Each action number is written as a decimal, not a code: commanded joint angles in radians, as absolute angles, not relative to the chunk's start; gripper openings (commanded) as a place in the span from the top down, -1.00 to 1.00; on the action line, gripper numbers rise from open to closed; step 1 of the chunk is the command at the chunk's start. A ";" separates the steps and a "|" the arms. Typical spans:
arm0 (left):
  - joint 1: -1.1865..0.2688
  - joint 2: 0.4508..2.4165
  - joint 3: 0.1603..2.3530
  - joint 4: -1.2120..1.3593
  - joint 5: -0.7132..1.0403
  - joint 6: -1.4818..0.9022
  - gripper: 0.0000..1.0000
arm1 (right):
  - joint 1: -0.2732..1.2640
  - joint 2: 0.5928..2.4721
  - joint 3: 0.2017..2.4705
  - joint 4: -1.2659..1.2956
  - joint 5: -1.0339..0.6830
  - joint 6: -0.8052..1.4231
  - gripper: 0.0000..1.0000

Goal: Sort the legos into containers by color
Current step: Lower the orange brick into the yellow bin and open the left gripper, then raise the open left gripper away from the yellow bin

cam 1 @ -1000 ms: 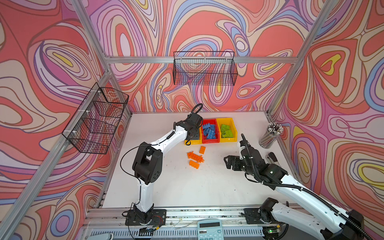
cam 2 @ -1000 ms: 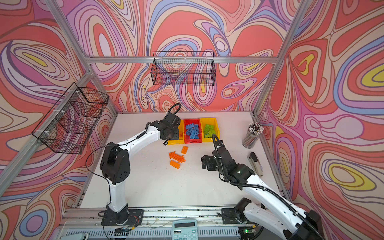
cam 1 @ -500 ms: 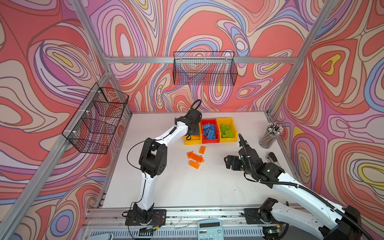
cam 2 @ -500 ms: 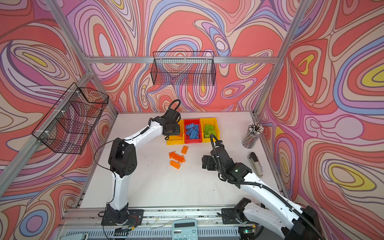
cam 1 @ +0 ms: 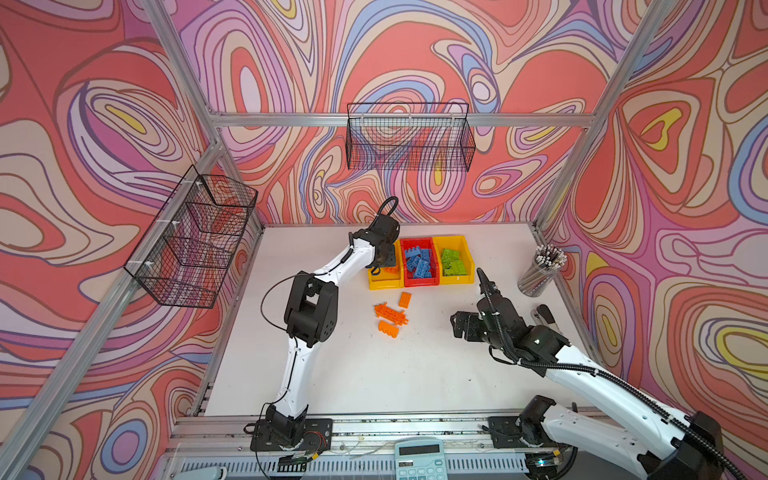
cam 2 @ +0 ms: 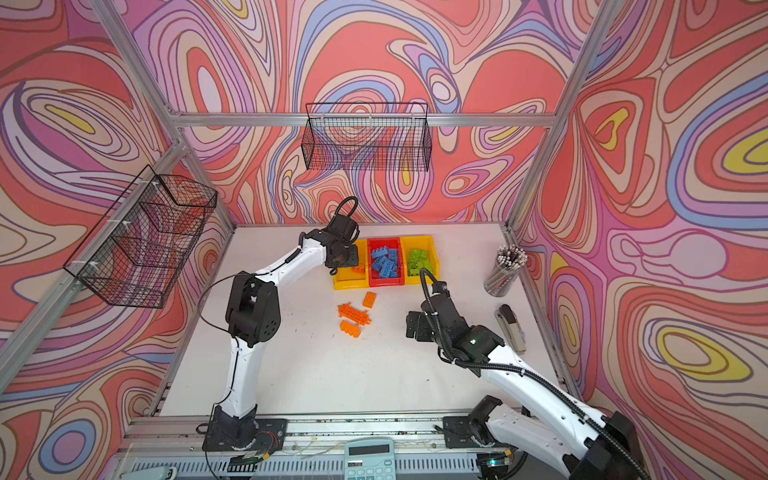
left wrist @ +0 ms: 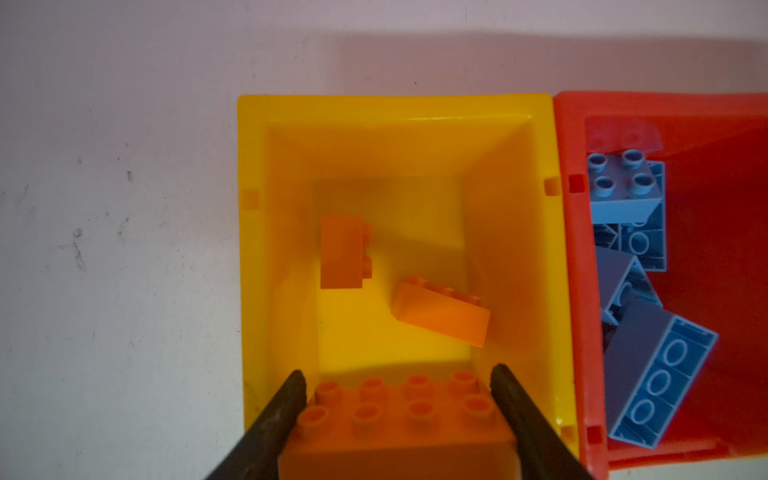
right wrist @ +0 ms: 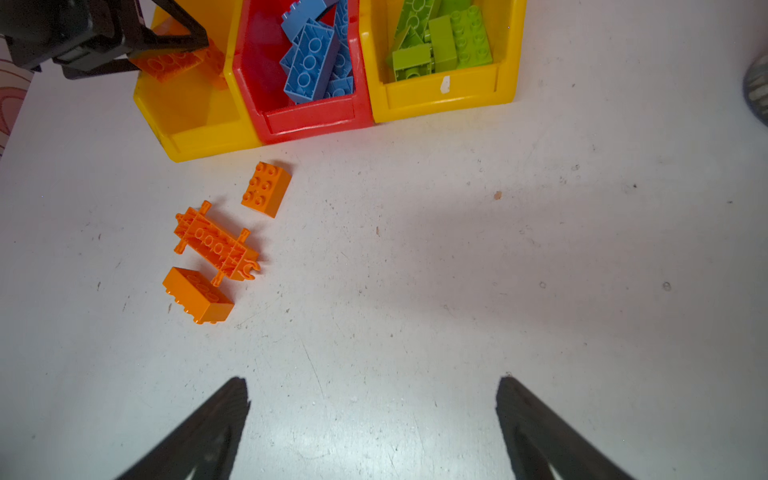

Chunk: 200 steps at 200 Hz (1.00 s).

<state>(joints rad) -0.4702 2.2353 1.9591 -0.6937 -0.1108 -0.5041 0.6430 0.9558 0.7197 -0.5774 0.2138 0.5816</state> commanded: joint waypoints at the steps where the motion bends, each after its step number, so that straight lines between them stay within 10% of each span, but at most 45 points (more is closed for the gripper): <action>1: -0.460 2.269 1.995 -0.737 -0.097 -0.494 0.12 | 0.649 0.939 0.736 -0.600 0.234 0.594 -0.96; 62: -0.454 2.315 2.045 -0.733 -0.097 -0.496 -0.56 | 0.649 0.920 0.745 -0.625 0.245 0.600 -0.97; 143: -0.454 2.217 1.982 -0.698 -0.036 -0.522 -0.69 | 0.649 0.897 0.746 -0.640 0.249 0.610 -0.96; 200: -0.457 1.886 1.638 -0.546 0.094 -0.561 0.82 | 0.650 0.906 0.748 -0.617 0.227 0.606 -0.96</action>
